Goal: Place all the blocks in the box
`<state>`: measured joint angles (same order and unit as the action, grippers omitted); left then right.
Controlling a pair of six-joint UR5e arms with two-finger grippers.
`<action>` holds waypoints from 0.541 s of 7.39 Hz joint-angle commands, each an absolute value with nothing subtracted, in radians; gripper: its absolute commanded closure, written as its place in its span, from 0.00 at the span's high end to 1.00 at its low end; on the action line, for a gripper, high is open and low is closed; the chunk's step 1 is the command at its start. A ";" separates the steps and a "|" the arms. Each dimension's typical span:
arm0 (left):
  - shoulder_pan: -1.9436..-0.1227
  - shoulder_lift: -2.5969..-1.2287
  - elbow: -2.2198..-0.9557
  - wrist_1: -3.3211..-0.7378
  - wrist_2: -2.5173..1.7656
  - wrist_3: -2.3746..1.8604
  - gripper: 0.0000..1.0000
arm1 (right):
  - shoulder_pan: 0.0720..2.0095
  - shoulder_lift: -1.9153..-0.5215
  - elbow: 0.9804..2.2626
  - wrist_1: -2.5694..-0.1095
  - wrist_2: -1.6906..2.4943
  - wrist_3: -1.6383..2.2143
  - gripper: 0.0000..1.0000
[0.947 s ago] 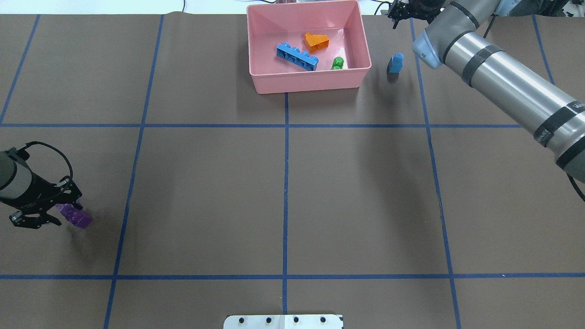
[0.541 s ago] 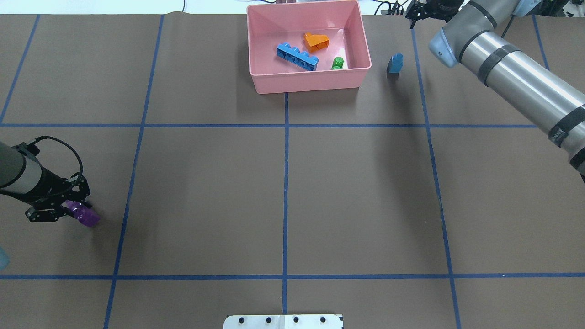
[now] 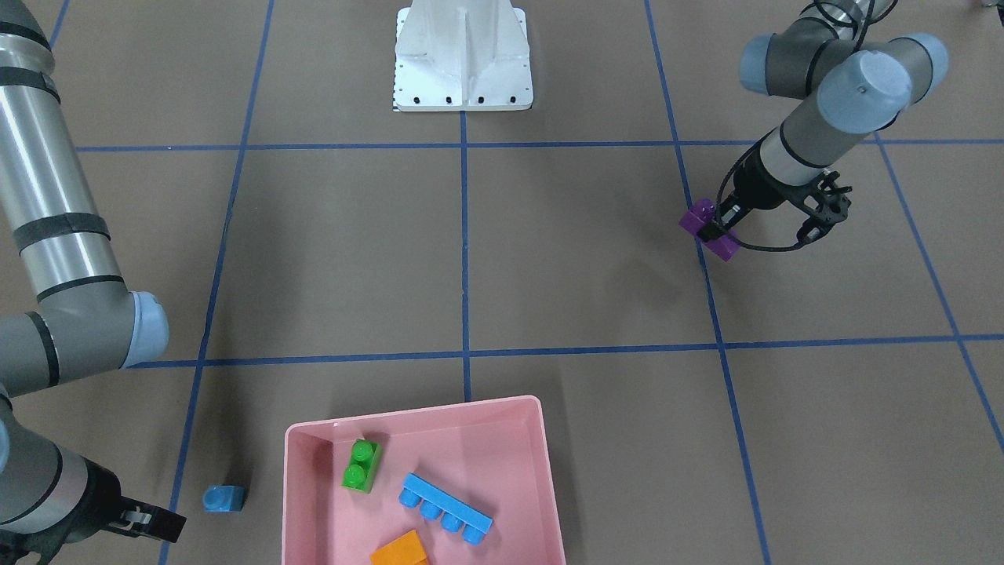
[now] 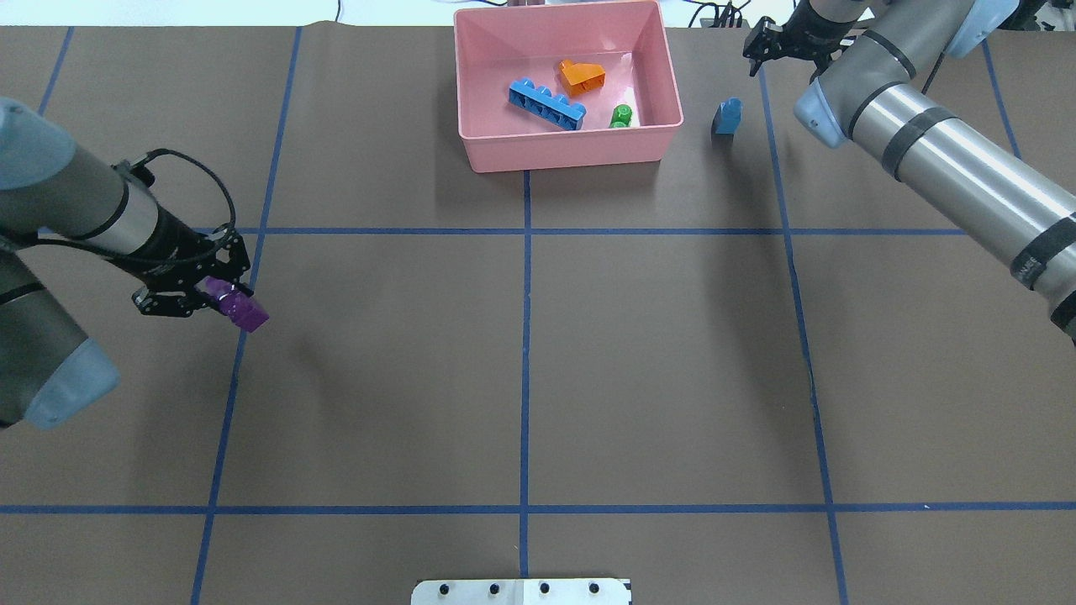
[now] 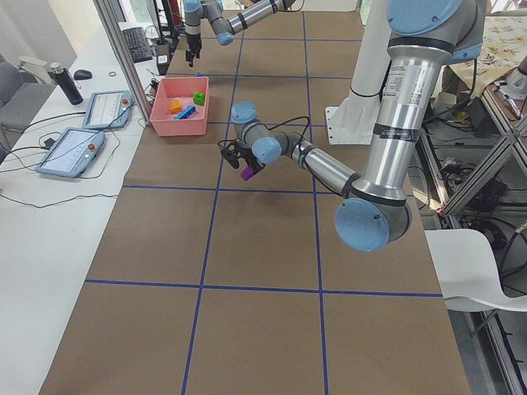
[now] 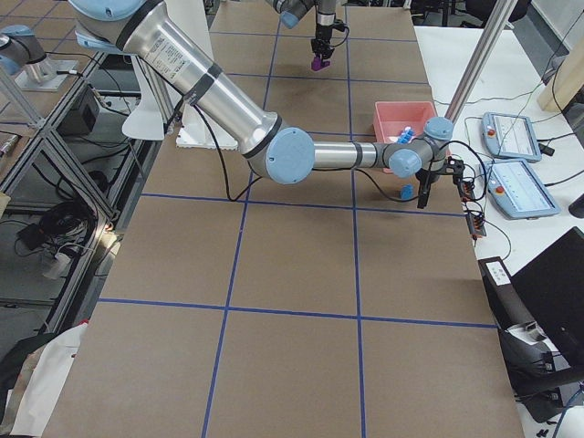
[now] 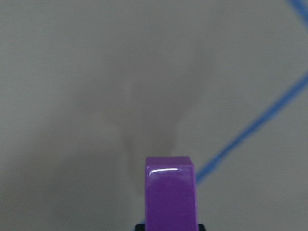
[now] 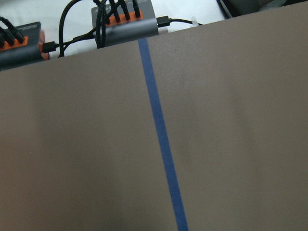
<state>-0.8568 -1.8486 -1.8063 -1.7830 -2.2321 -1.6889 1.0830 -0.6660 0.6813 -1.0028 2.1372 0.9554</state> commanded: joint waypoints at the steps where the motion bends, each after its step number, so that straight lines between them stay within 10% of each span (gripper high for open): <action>1: -0.902 -2.067 -1.709 -1.678 -2.229 -1.651 0.00 | 1.023 -0.670 0.681 -0.913 2.143 0.957 1.00; 4: -0.929 -2.222 -1.578 -1.675 -2.227 -1.646 0.00 | 0.977 -0.676 0.680 -0.908 2.091 0.947 1.00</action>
